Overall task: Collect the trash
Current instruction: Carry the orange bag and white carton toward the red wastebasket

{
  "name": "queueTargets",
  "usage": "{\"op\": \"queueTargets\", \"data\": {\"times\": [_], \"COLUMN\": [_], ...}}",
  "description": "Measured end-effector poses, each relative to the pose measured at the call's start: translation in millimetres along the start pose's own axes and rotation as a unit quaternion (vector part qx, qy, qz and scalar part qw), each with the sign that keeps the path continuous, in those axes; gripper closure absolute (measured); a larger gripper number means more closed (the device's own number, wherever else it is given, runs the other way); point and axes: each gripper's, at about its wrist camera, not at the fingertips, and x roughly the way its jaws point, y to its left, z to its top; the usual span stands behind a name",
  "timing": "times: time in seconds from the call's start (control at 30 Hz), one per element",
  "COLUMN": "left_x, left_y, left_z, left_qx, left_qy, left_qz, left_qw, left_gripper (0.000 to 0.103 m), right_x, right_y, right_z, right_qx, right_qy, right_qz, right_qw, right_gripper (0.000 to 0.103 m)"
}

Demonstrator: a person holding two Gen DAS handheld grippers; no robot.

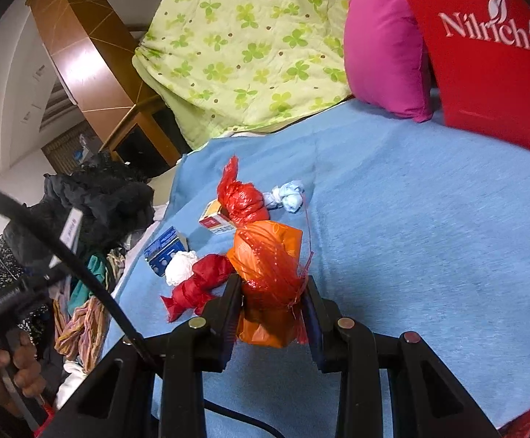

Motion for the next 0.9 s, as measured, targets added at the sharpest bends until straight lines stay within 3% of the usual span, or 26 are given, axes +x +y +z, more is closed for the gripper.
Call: {"op": "queueTargets", "data": {"times": [0.27, 0.47, 0.7, 0.9], "left_x": [13.7, 20.7, 20.5, 19.6], "left_y": [-80.9, -159.0, -212.5, -254.6], "left_z": [-0.5, -16.2, -34.9, -57.7], "left_qx": [0.055, 0.108, 0.149, 0.188], "left_qy": [0.015, 0.035, 0.052, 0.069], "left_qz": [-0.051, -0.099, -0.129, -0.151], "left_qw": [0.9970, 0.9886, 0.9789, 0.9679], "left_gripper": [0.061, 0.061, 0.061, 0.061], "right_x": [-58.8, -122.9, -203.6, -251.5], "right_y": [-23.1, -50.6, -91.9, -123.5], "right_z": [15.0, 15.2, -1.3, -33.5], "right_qx": [0.004, 0.013, 0.035, 0.052], "right_qy": [-0.043, -0.081, -0.111, -0.106], "right_qz": [-0.044, -0.083, -0.145, -0.202], "right_qw": [0.998, 0.993, 0.982, 0.972], "right_gripper": [0.069, 0.069, 0.069, 0.069]}}
